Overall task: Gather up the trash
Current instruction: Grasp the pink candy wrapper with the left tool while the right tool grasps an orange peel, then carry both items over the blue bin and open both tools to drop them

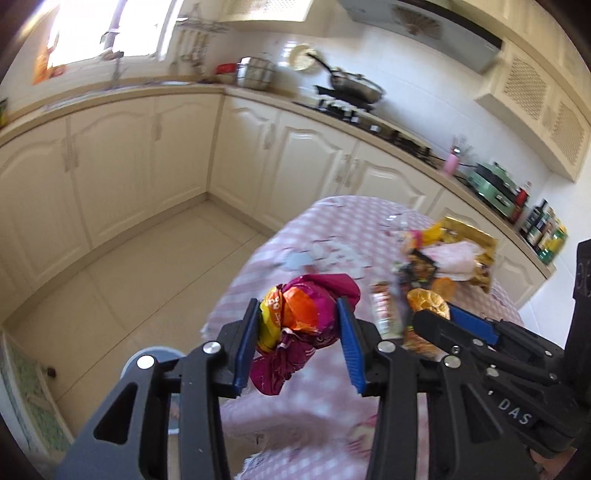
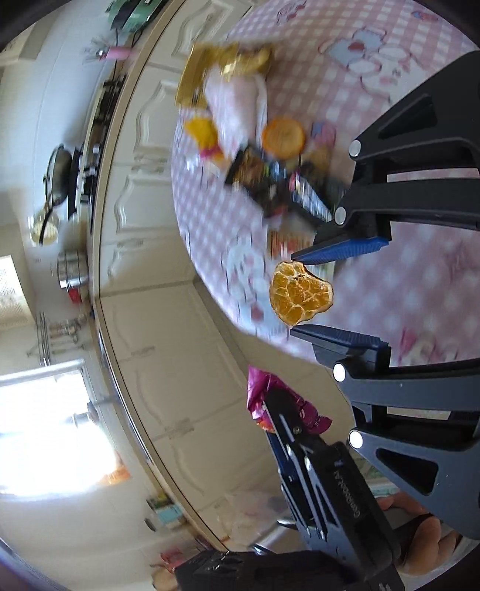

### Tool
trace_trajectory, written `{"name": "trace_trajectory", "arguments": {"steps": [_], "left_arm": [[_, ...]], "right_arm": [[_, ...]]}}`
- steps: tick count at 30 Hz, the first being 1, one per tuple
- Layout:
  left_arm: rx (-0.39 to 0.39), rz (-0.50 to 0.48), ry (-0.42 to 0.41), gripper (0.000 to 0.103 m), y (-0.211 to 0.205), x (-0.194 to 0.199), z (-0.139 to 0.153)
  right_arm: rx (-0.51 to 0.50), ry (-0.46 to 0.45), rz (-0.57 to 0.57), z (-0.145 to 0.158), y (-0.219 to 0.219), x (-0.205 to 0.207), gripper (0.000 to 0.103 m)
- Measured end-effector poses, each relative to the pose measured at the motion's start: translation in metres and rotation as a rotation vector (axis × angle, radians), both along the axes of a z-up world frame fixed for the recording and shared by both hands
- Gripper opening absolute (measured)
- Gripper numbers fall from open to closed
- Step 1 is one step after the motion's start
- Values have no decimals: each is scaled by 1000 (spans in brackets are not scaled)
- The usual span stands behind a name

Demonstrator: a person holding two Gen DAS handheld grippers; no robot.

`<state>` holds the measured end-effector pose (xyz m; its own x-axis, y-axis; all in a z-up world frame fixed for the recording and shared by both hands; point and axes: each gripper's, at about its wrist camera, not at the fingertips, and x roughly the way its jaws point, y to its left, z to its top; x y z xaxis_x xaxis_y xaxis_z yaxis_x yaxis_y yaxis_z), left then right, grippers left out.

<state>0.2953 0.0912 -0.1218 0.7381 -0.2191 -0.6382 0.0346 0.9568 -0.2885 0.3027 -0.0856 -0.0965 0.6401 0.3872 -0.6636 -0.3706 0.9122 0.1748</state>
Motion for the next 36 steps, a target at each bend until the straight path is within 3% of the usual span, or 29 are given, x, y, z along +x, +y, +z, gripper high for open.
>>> {"name": "trace_trajectory", "arguments": {"steps": [8, 15, 19, 23, 36], "left_arm": [[-37, 191, 100, 41, 98, -16, -44], [-50, 298, 169, 41, 160, -12, -87], [-70, 324, 186, 44, 180, 0, -104], [-109, 359, 195, 63, 195, 7, -119], [-133, 398, 238, 63, 210, 5, -142]], "right_arm": [[-14, 89, 177, -40, 105, 9, 32], [-36, 147, 223, -76, 166, 28, 32], [-45, 175, 216, -93, 181, 42, 32], [-57, 196, 202, -105, 186, 51, 32], [-77, 235, 211, -128, 209, 58, 32]]}}
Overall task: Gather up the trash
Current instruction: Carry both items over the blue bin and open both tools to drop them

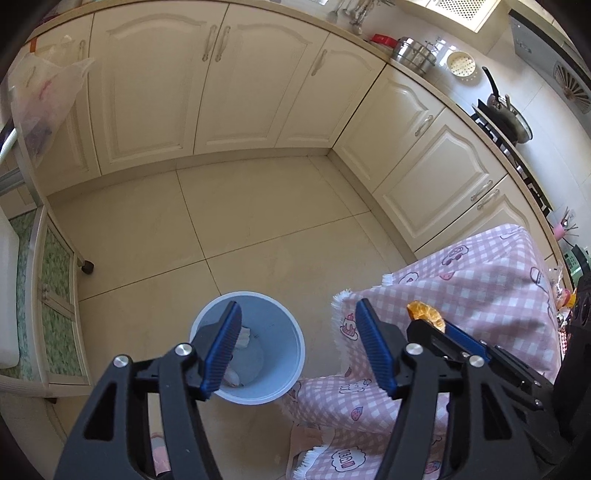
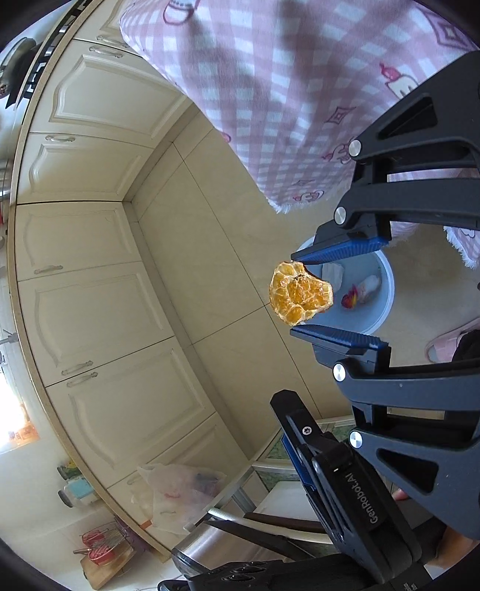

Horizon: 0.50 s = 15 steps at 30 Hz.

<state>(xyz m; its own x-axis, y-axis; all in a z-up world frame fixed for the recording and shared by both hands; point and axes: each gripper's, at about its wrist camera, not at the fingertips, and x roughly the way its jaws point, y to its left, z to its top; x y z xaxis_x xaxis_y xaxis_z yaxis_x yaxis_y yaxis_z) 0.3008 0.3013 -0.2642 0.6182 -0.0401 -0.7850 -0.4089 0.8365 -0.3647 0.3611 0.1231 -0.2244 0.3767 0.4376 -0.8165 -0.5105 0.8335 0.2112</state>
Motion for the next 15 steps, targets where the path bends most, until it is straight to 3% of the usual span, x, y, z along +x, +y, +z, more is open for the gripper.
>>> {"name": "trace_trajectory", "arguments": {"steps": [6, 10, 15], "left_arm": [[-17, 44, -30, 63, 11, -5, 8], [-30, 66, -62, 63, 18, -9, 20], [-25, 44, -104, 63, 8, -11, 43]], "right_arm": [[51, -23, 4, 6, 10, 4, 35], [72, -54, -13, 16, 9, 8, 52], [67, -103, -30, 36, -7, 4, 53]]}}
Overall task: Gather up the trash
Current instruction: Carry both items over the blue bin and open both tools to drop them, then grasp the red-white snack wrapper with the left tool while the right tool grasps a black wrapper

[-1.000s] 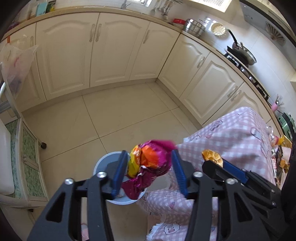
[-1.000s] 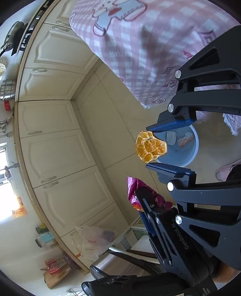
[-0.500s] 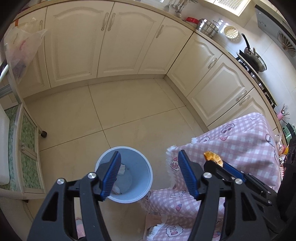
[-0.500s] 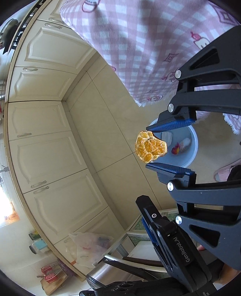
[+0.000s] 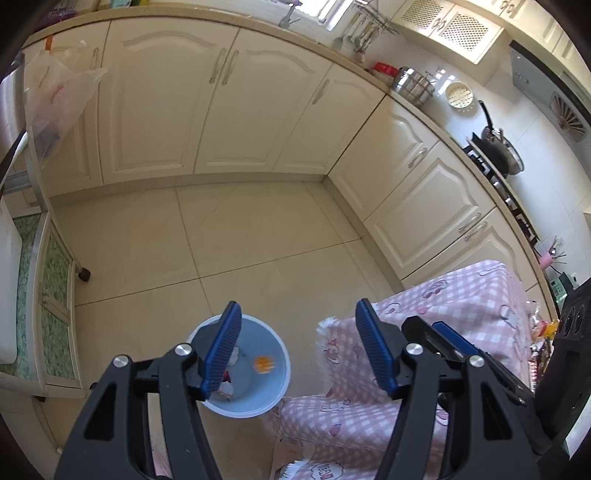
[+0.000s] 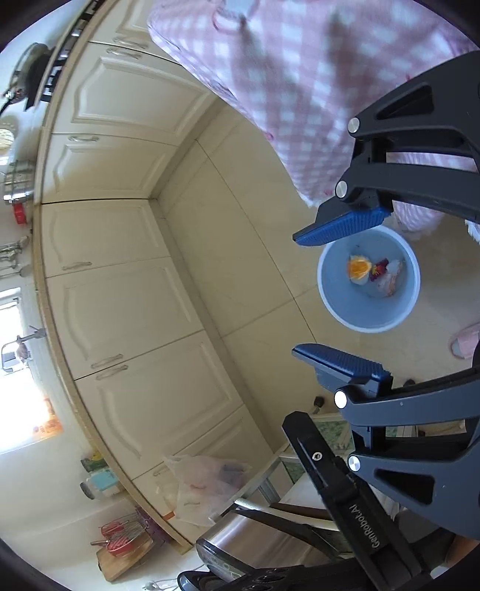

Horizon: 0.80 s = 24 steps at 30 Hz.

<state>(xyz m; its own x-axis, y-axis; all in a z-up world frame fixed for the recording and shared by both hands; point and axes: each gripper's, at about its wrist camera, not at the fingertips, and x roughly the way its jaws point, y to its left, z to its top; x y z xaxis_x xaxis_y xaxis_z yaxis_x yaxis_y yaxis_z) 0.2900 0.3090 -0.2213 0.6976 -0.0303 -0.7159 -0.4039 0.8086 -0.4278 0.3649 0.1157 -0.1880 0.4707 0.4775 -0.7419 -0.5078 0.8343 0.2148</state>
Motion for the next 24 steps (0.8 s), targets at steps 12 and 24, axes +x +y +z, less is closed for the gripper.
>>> {"name": "trace_trajectory", "arguments": {"steps": [12, 24], "left_arm": [[63, -221, -130, 63, -120, 8, 79], [154, -506, -95, 63, -277, 27, 92]], "right_arm": [[-51, -199, -225, 73, -125, -35, 53], [-36, -140, -489, 67, -274, -63, 53]]}}
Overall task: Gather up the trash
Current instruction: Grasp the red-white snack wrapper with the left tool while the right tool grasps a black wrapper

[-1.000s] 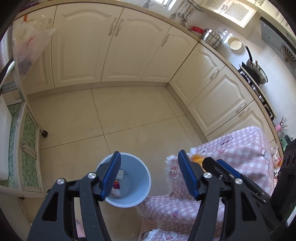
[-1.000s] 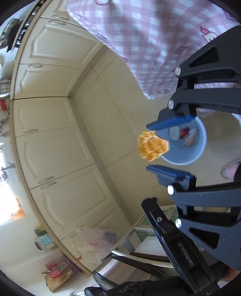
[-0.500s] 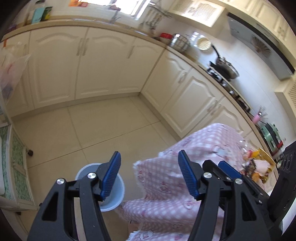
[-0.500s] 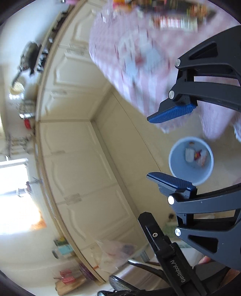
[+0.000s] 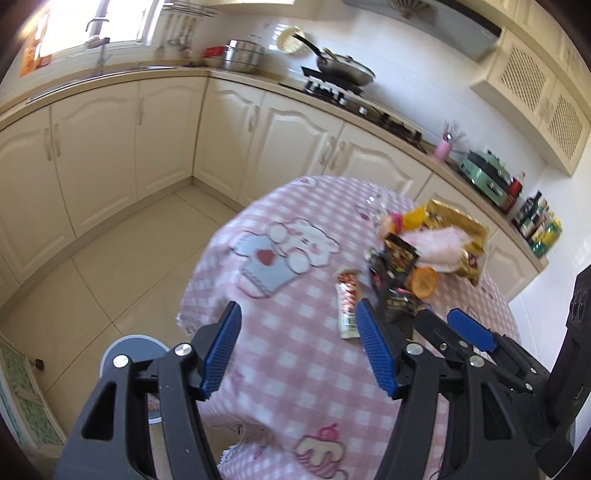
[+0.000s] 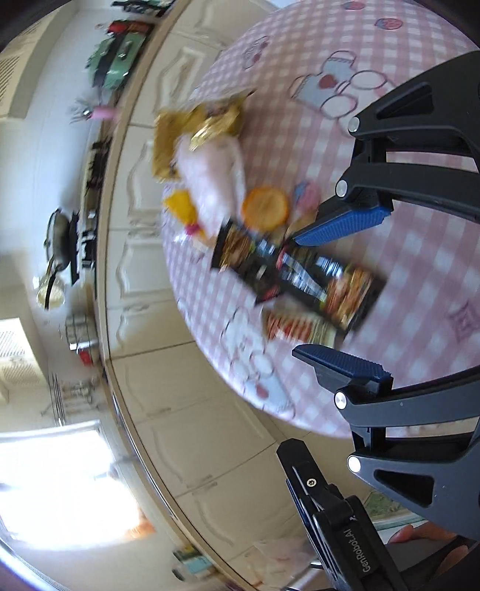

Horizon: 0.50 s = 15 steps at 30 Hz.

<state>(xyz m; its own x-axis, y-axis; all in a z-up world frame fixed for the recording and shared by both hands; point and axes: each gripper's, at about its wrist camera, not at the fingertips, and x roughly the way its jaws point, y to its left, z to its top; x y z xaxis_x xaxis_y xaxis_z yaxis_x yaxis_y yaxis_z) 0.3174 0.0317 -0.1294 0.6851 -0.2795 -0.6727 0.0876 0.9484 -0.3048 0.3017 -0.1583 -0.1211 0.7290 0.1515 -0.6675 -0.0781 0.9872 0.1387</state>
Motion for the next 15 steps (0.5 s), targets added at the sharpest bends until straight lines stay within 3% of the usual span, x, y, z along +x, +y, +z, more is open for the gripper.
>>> {"name": "trace_trajectory", "arguments": {"steps": [7, 12, 15], "left_arm": [[72, -31, 51, 63, -31, 10, -12], [100, -40, 72, 63, -37, 22, -17], [107, -50, 80, 63, -40, 28, -19]], "right_arm": [[94, 116, 30, -23, -16, 15, 51], [118, 148, 40, -26, -14, 33, 38], [95, 154, 49, -25, -14, 42, 21]]}}
